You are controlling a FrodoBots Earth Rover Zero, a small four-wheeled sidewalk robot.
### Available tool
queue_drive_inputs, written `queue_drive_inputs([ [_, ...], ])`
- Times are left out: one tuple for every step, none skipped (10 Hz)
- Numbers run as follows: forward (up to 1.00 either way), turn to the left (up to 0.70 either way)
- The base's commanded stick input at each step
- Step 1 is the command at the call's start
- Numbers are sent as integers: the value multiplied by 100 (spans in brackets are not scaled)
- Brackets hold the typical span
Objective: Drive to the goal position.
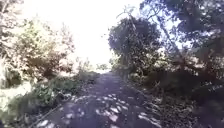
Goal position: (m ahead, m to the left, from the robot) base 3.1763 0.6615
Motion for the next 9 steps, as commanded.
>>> queue_drive_inputs([
  [50,0],
  [50,0],
  [50,0],
  [50,0],
  [50,0],
  [50,0],
  [50,0],
  [50,0],
  [50,0],
])
